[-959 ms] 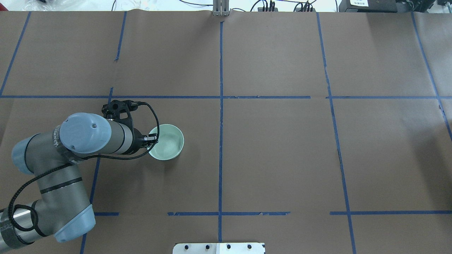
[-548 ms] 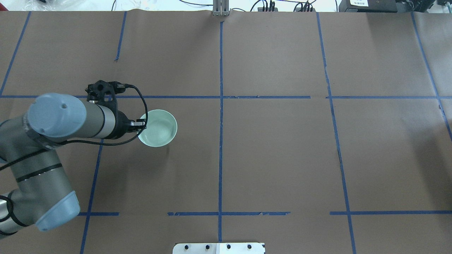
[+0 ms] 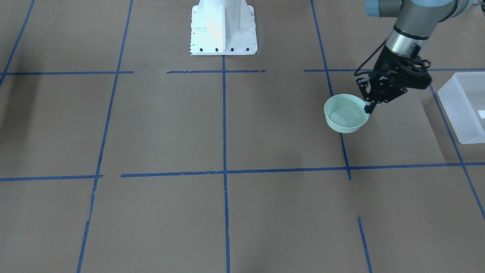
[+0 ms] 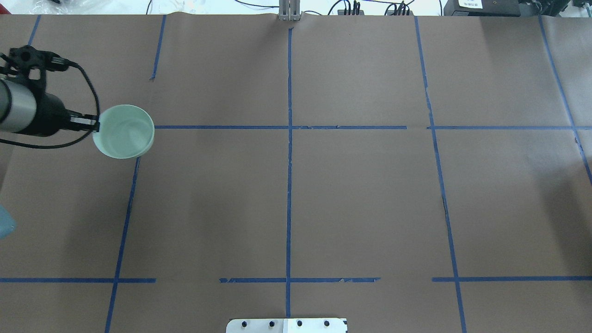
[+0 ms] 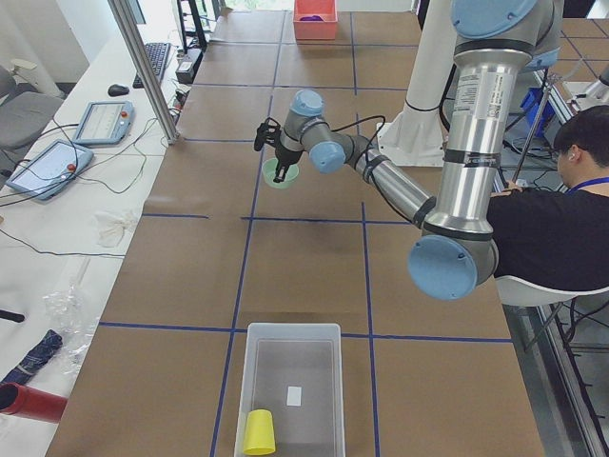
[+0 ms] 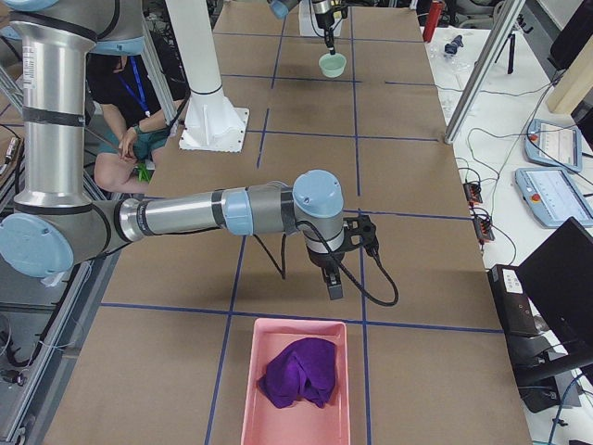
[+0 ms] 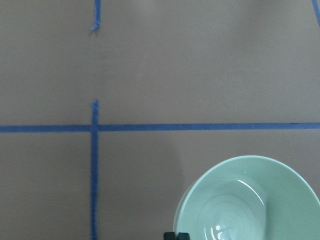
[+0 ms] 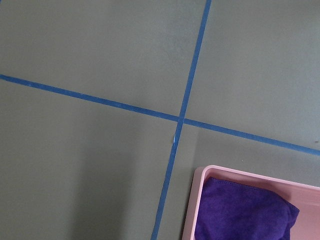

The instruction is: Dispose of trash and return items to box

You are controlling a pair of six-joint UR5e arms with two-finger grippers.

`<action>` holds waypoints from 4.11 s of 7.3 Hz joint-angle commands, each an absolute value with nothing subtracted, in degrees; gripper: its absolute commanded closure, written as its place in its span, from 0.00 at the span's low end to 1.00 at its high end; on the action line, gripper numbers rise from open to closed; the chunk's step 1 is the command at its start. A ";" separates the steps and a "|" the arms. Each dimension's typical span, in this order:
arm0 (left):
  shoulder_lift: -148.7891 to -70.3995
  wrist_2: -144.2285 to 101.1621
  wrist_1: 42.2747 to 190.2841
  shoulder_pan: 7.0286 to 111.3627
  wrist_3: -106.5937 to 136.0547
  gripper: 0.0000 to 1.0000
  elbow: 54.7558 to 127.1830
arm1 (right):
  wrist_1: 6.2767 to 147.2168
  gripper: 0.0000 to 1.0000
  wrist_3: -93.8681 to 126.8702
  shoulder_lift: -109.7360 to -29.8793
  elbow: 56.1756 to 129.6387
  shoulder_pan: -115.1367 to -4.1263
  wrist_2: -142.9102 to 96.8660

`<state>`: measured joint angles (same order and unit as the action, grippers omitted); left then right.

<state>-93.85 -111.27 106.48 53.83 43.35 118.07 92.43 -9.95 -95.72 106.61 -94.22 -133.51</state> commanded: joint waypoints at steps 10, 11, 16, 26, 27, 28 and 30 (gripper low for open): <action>-74.89 -130.43 117.88 91.85 -32.08 1.00 91.37 | 88.33 0.00 -10.10 -97.21 106.44 -94.13 -133.50; -74.88 -131.91 123.52 91.76 -31.91 1.00 86.62 | 87.29 0.00 -10.11 -97.73 106.44 -94.13 -133.51; -75.93 -132.45 125.95 91.76 -31.64 0.00 85.60 | 83.32 0.00 -9.40 -100.11 106.44 -94.13 -133.51; -80.68 -129.46 85.78 97.21 -22.50 0.00 99.23 | 91.96 0.00 -10.55 -104.31 106.08 -93.08 -137.39; -80.86 -129.64 86.04 97.29 -22.94 0.00 99.49 | 91.93 0.00 -10.55 -104.24 106.08 -93.08 -137.03; -81.12 -129.38 86.31 97.21 -23.20 0.00 99.32 | 91.93 0.00 -10.55 -104.24 106.17 -93.08 -137.02; -81.47 -129.11 86.13 97.21 -23.20 0.00 99.31 | 91.93 0.00 -10.46 -104.15 106.08 -93.08 -137.02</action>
<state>-81.20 -129.27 86.22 97.14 -23.15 99.15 91.97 -10.49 -104.15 106.08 -93.08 -137.05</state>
